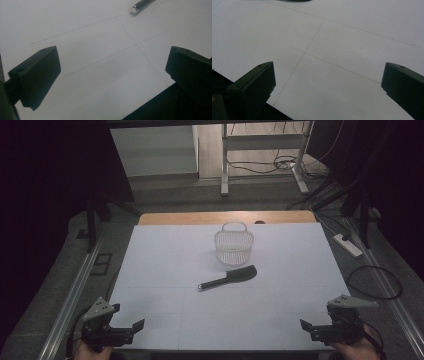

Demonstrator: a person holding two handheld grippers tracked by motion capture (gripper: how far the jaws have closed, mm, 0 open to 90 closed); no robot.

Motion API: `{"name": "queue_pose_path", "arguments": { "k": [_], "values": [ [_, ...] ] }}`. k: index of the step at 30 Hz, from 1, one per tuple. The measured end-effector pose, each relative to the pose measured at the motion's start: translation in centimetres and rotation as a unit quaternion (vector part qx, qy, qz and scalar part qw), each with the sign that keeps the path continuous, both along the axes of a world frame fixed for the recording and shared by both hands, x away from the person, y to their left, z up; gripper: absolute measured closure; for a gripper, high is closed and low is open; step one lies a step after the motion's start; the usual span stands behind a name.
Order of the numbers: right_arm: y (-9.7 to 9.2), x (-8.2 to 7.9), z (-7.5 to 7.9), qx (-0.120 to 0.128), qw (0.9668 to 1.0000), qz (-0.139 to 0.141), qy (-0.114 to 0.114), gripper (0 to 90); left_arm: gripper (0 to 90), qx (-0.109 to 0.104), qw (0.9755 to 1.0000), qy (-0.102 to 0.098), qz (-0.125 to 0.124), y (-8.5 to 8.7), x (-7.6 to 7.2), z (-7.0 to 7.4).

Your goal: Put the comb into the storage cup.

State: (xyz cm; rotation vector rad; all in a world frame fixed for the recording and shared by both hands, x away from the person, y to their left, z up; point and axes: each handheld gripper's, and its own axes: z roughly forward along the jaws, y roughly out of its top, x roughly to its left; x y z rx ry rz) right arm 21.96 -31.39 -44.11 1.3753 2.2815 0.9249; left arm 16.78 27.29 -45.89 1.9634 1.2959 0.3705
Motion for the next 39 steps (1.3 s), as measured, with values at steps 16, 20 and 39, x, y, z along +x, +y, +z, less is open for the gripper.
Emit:
{"name": "queue_pose_path", "arguments": {
  "k": [16, 20, 39],
  "values": [
    [0.5, 0.2, 0.2, 0.001, 0.9996, 0.028, -0.008, 0.0, 1.0, -0.012, 0.9999, 0.002, -0.001, 0.3, 0.1, 0.0],
    [0.6, 0.4, 0.3, 0.004, 0.9994, 0.031, -0.011, 0.0, 1.0, -0.012, 0.9999, 0.003, -0.001, 0.2, 0.1, 0.0],
    [2.2, 2.4, 0.5, 0.0, 0.9979, 0.065, -0.001, 0.0, 1.0, -0.014, 0.9999, 0.004, 0.001, 0.3, 0.1, 0.0]
  ]
}}
